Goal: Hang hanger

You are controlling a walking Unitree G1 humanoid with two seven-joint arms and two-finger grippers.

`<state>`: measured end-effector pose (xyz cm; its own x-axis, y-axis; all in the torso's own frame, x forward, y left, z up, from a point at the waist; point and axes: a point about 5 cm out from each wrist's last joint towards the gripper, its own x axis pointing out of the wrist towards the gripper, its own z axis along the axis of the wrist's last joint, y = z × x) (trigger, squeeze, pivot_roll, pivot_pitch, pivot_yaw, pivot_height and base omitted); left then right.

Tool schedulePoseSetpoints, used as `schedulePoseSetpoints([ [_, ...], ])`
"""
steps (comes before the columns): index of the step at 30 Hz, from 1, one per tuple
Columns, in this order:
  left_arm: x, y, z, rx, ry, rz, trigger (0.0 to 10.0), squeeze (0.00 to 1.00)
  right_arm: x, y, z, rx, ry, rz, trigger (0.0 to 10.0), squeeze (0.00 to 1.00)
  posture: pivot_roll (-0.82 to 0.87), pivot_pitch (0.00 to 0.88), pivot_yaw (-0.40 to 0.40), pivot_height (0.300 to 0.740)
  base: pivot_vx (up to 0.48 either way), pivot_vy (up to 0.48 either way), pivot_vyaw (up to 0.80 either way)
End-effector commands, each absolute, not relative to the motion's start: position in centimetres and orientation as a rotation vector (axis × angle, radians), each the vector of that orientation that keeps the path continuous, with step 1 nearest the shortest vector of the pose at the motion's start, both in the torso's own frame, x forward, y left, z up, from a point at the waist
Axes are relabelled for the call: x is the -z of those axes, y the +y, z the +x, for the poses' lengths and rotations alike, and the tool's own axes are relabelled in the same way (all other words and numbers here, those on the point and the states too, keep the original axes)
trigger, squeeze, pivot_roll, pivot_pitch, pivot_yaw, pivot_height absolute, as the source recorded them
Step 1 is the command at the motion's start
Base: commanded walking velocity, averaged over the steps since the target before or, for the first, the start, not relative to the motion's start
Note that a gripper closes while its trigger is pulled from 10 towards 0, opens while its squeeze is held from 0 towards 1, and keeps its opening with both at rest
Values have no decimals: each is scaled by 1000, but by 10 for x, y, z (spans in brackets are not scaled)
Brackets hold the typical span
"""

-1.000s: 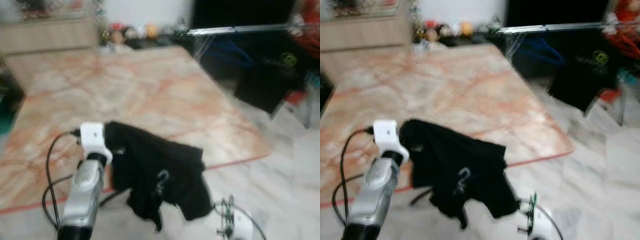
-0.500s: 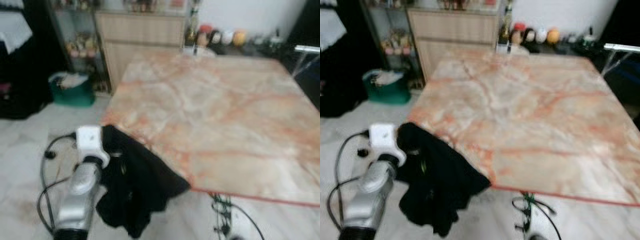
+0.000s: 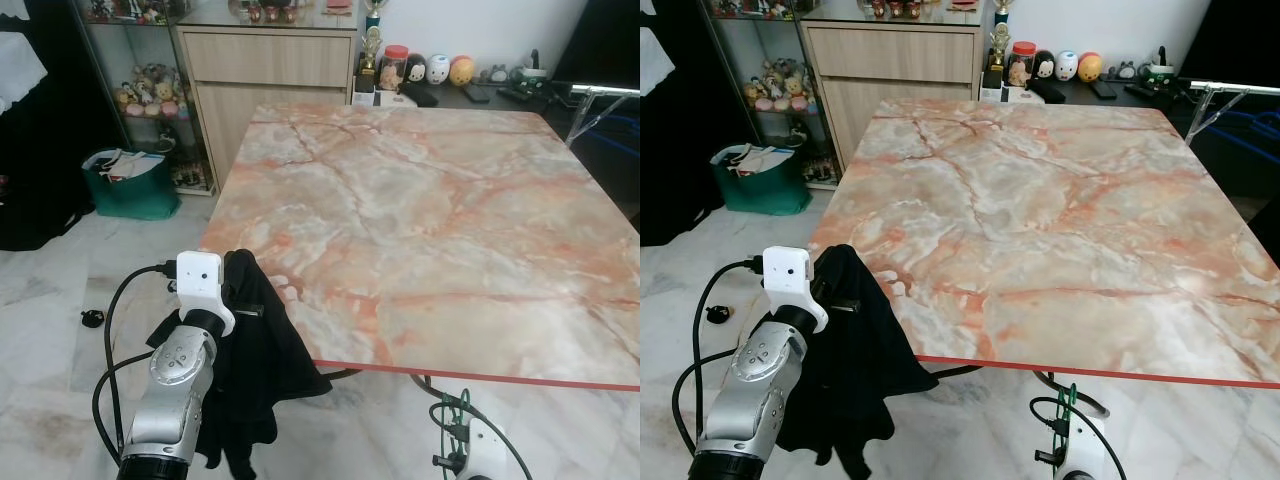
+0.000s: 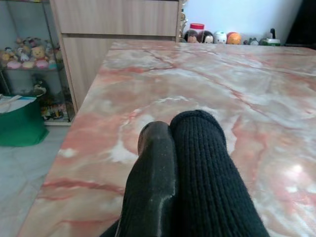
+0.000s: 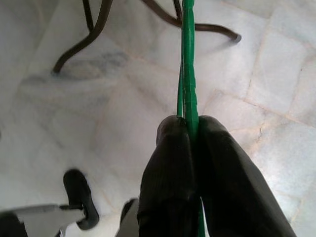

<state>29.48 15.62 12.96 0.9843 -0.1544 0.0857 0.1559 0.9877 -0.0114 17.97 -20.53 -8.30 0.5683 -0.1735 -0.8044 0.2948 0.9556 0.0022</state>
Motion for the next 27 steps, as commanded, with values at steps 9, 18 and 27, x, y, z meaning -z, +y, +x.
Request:
schedulePoseSetpoints([
  [9,-142,153,296,169,-126,-10,10000,0,86,-209,171,283,940,166,10000,0,123,0,-34,740,0,0,-692],
  [18,-153,158,299,141,-155,-10,10000,0,86,-224,164,298,935,157,10000,0,129,0,-34,740,0,0,-222],
  [27,-248,151,321,172,-448,49,10000,0,88,-221,162,290,940,164,10000,0,161,0,-39,740,0,0,0],
])
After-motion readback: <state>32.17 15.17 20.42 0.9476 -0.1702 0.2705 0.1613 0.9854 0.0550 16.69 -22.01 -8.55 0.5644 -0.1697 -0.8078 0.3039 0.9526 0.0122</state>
